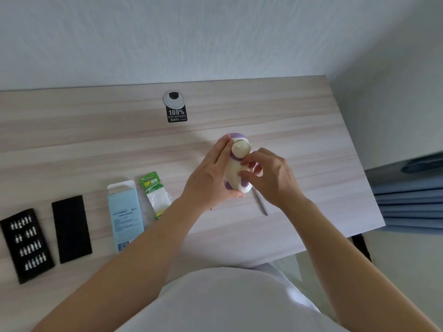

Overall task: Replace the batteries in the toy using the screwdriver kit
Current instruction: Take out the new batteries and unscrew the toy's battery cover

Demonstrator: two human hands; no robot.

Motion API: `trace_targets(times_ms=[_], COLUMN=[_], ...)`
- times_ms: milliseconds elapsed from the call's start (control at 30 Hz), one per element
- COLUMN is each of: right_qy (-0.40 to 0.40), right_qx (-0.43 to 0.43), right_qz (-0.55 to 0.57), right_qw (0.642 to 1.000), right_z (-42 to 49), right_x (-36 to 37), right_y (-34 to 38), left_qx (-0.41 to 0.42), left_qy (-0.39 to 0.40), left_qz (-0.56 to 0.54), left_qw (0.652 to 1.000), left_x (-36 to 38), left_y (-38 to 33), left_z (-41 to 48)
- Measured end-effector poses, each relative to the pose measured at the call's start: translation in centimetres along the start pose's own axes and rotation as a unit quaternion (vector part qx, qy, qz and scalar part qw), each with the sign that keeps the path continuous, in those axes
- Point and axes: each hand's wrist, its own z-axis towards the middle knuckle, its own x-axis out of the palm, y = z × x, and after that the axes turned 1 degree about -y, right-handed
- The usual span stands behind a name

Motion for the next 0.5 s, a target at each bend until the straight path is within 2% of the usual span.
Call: trace_targets(times_ms=[500], right_qy=[0.066], right_qx=[0.092], right_qz=[0.089], right_qw=[0.99], right_z=[0.56], right_x=[0.36], right_y=[0.57], left_qx=[0.015], left_qy=[-0.018], left_qz=[0.007], left_qw=[1.0], left_x=[0.38], left_y=[0.1], left_z=[-0.2])
